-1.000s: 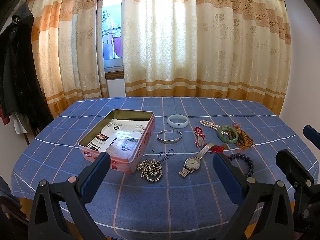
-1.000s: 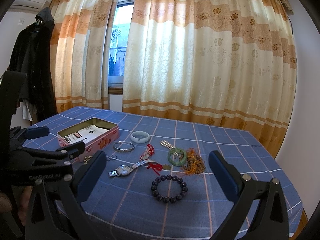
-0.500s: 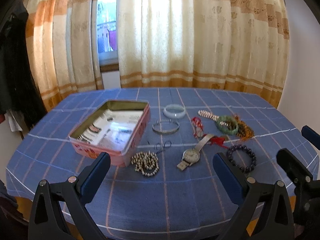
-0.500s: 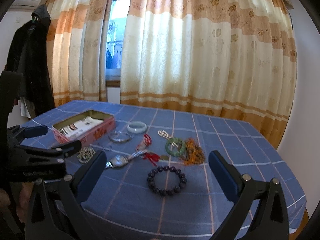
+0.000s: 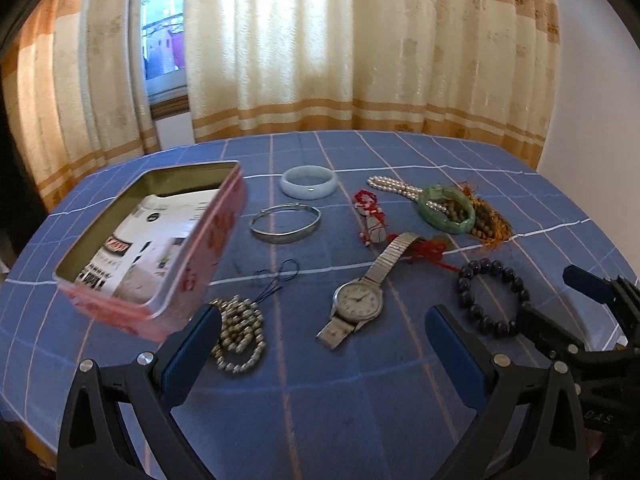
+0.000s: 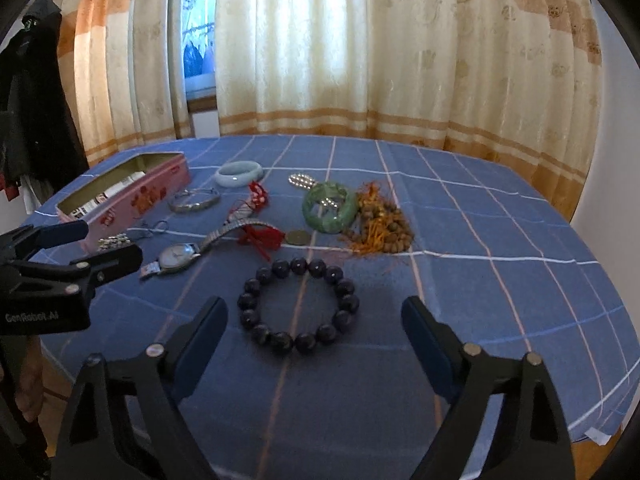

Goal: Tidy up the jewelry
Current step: 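Lower the right gripper onto the dark bead bracelet and close it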

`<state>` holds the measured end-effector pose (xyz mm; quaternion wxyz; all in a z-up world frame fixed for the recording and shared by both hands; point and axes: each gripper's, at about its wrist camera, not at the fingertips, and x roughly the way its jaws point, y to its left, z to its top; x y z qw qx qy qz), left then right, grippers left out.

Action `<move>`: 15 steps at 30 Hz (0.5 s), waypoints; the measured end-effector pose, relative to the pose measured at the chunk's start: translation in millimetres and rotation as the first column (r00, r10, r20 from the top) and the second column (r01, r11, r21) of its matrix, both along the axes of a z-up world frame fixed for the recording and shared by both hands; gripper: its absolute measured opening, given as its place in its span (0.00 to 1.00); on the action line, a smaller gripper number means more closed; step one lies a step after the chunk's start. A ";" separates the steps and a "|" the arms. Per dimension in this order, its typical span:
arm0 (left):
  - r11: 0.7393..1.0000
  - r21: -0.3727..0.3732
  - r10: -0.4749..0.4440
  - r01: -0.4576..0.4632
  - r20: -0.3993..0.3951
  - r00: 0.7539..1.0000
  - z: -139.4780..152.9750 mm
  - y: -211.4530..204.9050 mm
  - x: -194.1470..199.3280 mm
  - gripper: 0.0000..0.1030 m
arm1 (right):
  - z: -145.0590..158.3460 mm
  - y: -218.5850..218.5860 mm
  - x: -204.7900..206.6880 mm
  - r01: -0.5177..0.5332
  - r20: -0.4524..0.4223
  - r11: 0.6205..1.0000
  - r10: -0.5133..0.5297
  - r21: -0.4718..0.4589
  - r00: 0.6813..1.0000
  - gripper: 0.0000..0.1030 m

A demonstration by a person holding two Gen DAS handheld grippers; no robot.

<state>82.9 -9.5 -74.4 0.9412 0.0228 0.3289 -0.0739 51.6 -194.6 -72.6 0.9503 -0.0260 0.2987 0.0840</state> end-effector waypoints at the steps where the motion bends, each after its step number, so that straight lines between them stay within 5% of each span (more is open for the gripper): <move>1: 1.000 0.009 -0.009 0.009 -0.004 1.000 -1.6 -2.9 3.1 0.99 | -1.1 0.1 4.4 -0.005 -0.014 1.000 0.005 0.002 1.000 0.87; 10: 1.000 0.017 0.022 -0.021 -0.038 0.999 -10.0 8.0 18.7 0.98 | -11.3 9.5 29.0 -0.044 -0.114 0.999 0.042 -0.014 0.993 0.97; 14: 1.000 0.011 0.019 -0.019 -0.044 0.999 -9.8 10.7 20.6 0.97 | -15.4 12.7 36.7 -0.052 -0.155 0.998 0.046 -0.034 0.987 0.93; 15: 1.000 0.011 0.012 -0.012 -0.044 0.999 -9.4 9.1 21.2 0.97 | -18.0 12.7 39.0 -0.053 -0.176 0.998 0.045 -0.043 0.983 0.84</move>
